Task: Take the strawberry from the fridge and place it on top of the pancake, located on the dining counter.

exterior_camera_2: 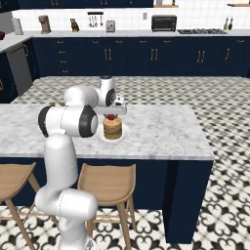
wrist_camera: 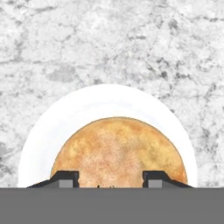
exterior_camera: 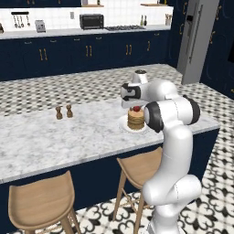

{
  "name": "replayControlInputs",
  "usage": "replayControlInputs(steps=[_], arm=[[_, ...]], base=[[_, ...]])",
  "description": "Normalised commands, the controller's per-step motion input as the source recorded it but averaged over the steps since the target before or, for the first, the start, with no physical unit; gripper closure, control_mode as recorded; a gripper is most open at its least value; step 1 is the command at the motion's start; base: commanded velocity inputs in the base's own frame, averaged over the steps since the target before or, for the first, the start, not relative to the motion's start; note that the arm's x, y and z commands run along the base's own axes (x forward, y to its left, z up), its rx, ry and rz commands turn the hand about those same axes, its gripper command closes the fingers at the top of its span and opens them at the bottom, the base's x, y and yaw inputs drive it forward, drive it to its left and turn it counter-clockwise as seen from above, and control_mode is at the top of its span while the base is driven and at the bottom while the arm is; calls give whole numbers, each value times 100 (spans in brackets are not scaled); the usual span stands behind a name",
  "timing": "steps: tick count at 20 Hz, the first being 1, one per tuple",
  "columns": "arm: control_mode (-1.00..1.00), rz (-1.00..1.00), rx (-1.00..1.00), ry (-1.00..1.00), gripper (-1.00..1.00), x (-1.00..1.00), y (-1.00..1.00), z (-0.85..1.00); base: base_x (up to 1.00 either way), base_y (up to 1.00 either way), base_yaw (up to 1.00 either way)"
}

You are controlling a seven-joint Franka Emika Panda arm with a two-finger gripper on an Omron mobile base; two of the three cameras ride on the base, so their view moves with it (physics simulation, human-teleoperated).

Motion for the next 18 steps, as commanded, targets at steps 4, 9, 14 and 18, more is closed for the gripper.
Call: replayControlInputs(steps=[4,9,14,18], arm=[[-100,0,0,0,-100,0,1,-16],[-100,0,0,0,-100,0,0,-5],[-100,0,0,0,-100,0,0,1],[-100,1,-2,0,-100,-6,1,37]], base=[[0,0,0],[0,0,0],[0,0,0],[0,0,0]])
